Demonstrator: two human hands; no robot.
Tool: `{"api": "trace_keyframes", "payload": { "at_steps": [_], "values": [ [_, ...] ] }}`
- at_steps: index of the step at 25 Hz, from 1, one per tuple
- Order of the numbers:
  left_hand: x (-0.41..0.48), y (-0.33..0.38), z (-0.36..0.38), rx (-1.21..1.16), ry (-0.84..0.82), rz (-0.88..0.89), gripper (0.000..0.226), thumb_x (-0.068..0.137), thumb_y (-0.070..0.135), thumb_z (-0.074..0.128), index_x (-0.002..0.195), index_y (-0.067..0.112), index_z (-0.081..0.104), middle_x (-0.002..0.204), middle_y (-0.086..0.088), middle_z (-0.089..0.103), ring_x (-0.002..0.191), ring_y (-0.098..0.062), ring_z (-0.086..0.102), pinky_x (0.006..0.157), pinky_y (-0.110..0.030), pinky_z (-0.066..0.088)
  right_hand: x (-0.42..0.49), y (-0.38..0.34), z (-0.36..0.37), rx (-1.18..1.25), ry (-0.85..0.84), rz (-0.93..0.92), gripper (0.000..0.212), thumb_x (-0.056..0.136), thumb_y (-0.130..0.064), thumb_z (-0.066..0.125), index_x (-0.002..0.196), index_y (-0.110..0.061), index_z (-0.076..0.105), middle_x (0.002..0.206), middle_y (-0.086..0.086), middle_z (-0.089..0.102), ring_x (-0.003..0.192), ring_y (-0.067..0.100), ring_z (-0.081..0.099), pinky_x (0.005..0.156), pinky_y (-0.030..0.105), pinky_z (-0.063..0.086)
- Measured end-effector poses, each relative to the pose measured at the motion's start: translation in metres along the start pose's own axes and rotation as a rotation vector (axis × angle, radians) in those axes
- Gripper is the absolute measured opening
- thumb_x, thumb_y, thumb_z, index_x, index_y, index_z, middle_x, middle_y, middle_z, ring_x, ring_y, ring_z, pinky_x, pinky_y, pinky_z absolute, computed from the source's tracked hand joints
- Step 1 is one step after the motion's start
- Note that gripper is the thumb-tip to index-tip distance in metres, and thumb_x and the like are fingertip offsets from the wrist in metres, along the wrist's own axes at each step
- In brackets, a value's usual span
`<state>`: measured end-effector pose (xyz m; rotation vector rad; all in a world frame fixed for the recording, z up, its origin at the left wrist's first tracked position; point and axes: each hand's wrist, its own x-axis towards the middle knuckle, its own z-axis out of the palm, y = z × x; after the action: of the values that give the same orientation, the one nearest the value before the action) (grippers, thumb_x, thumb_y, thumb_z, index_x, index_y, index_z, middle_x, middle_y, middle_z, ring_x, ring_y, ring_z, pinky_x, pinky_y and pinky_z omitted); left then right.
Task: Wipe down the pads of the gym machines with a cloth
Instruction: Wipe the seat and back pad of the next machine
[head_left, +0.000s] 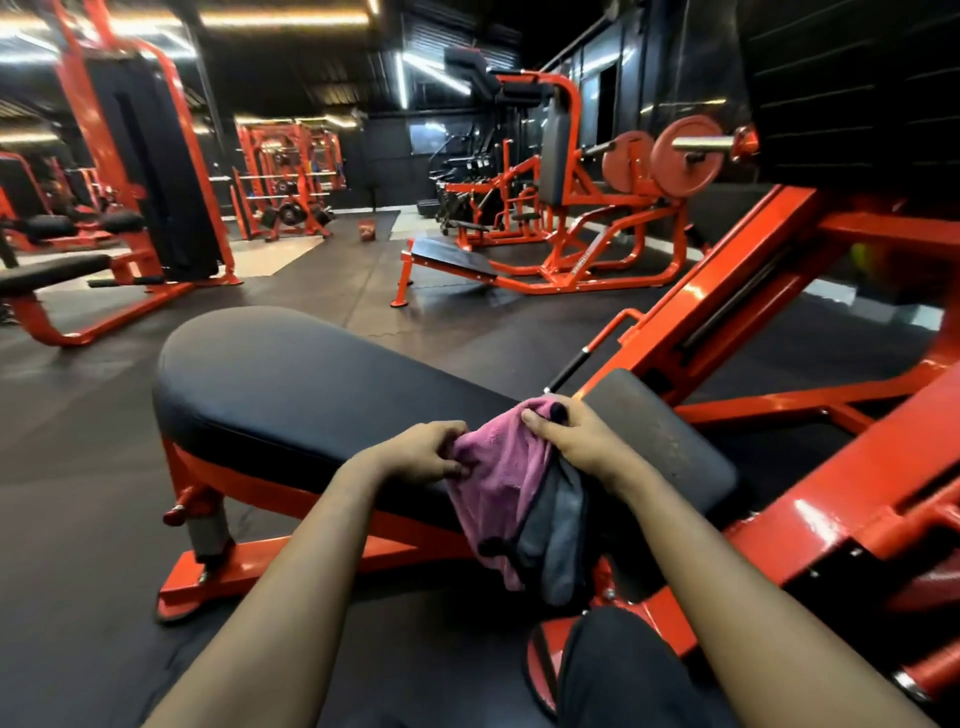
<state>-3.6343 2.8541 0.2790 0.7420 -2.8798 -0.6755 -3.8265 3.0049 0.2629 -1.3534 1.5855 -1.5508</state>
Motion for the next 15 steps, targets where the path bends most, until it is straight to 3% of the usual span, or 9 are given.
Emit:
{"api": "trace_keyframes", "payload": {
  "at_steps": [2, 4, 6, 8, 11, 13, 15],
  "values": [
    [0.000, 0.008, -0.002, -0.064, 0.015, 0.030, 0.027, 0.081, 0.032, 0.078, 0.083, 0.020, 0.054, 0.078, 0.004, 0.059, 0.074, -0.013, 0.052, 0.070, -0.031, 0.044, -0.016, 0.019, -0.026, -0.092, 0.028, -0.009, 0.043, 0.083, -0.037, 0.077, 0.096, 0.003, 0.067, 0.085, 0.006, 0.063, 0.081, 0.014, 0.057, 0.078, 0.036, 0.045],
    [0.004, 0.017, -0.002, -0.190, 0.105, 0.068, 0.025, 0.080, 0.036, 0.067, 0.086, 0.014, 0.056, 0.079, 0.004, 0.059, 0.075, -0.011, 0.052, 0.072, -0.034, 0.046, -0.032, 0.034, -0.043, -0.073, 0.020, 0.061, 0.039, 0.079, -0.028, 0.084, 0.094, 0.004, 0.066, 0.082, 0.006, 0.064, 0.078, 0.015, 0.058, 0.075, 0.034, 0.046],
    [0.012, 0.026, 0.005, -0.274, 0.155, 0.026, 0.018, 0.087, 0.027, 0.059, 0.088, 0.010, 0.052, 0.084, 0.001, 0.058, 0.081, -0.014, 0.051, 0.073, -0.034, 0.042, -0.045, 0.041, -0.050, -0.126, -0.114, 0.173, 0.027, 0.077, -0.018, 0.088, 0.087, -0.005, 0.067, 0.079, 0.004, 0.064, 0.077, 0.016, 0.057, 0.072, 0.032, 0.046],
    [0.022, 0.034, 0.021, -0.258, 0.154, -0.008, 0.004, 0.095, 0.012, 0.051, 0.091, 0.012, 0.051, 0.090, -0.004, 0.059, 0.086, -0.019, 0.051, 0.072, -0.032, 0.037, -0.047, 0.053, -0.054, -0.227, -0.159, 0.258, 0.030, 0.068, -0.027, 0.091, 0.078, -0.013, 0.067, 0.076, 0.002, 0.063, 0.074, 0.016, 0.056, 0.069, 0.033, 0.045],
    [0.042, 0.046, 0.041, -0.295, 0.276, 0.036, 0.004, 0.102, 0.009, 0.042, 0.098, 0.007, 0.044, 0.086, -0.008, 0.060, 0.080, -0.023, 0.053, 0.064, -0.030, 0.032, -0.032, 0.080, -0.066, -0.217, 0.229, 0.291, 0.029, 0.062, -0.035, 0.087, 0.074, -0.017, 0.068, 0.074, 0.000, 0.065, 0.074, 0.016, 0.058, 0.071, 0.034, 0.047],
    [0.060, 0.054, 0.043, -0.366, 0.336, 0.039, 0.014, 0.105, 0.016, 0.042, 0.093, 0.011, 0.038, 0.077, -0.002, 0.055, 0.072, -0.021, 0.052, 0.055, -0.023, 0.033, -0.021, 0.086, -0.070, -0.338, 0.524, 0.336, 0.033, 0.068, -0.034, 0.090, 0.085, -0.021, 0.065, 0.088, -0.001, 0.064, 0.086, 0.019, 0.060, 0.079, 0.034, 0.050],
    [0.080, 0.063, 0.039, -0.378, 0.330, 0.037, 0.021, 0.105, 0.024, 0.045, 0.089, 0.015, 0.035, 0.078, 0.001, 0.054, 0.075, -0.022, 0.052, 0.054, -0.022, 0.032, -0.012, 0.079, -0.062, -0.446, 0.618, 0.254, 0.043, 0.072, -0.031, 0.091, 0.102, -0.020, 0.062, 0.099, -0.004, 0.056, 0.089, 0.014, 0.058, 0.082, 0.024, 0.050]
  ]
}}
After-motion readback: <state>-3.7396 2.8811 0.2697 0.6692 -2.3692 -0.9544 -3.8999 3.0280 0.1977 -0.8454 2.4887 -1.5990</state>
